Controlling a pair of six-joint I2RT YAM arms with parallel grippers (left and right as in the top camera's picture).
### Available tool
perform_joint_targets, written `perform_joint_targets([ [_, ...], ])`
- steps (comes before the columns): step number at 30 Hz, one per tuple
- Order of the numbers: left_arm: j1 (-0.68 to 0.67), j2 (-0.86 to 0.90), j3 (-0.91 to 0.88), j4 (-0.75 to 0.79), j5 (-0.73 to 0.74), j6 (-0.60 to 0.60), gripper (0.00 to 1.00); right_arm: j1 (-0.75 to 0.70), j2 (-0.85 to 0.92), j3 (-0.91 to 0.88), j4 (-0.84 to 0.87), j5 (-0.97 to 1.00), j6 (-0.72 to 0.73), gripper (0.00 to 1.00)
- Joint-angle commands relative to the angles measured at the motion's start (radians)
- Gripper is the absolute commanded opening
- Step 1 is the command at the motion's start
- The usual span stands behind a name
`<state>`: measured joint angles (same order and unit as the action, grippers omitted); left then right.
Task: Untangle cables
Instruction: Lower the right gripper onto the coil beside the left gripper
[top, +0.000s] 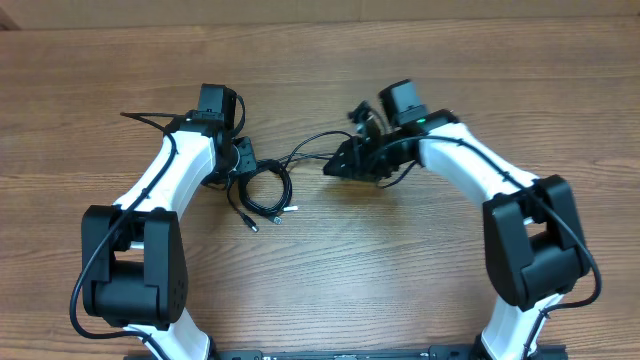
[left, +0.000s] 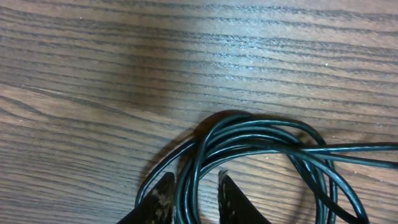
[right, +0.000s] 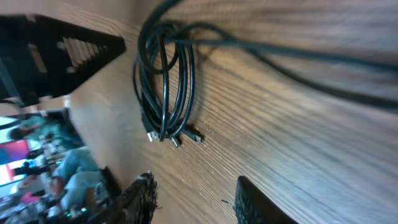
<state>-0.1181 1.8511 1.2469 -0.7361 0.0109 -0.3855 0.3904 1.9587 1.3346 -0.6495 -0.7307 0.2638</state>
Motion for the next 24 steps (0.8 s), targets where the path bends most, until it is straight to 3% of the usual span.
perform_joint_targets([
  [1,-0.006,0.034,0.005,-0.004,-0.022,0.006,0.25,0.072,-0.027,-0.004,0.020,0.161,0.129,0.42],
  [9,-0.006,0.122,0.005,-0.011,-0.016,0.013,0.26,0.230,-0.026,-0.005,0.102,0.380,0.247,0.45],
  [14,-0.007,0.154,0.005,-0.018,0.108,0.110,0.05,0.280,-0.014,-0.005,0.122,0.481,0.312,0.45],
  [18,-0.007,0.149,0.006,-0.031,0.250,0.203,0.04,0.289,-0.003,-0.005,0.127,0.520,0.316,0.40],
  [24,-0.007,0.107,0.021,-0.069,0.283,0.206,0.04,0.289,0.031,-0.005,0.124,0.540,0.316,0.37],
])
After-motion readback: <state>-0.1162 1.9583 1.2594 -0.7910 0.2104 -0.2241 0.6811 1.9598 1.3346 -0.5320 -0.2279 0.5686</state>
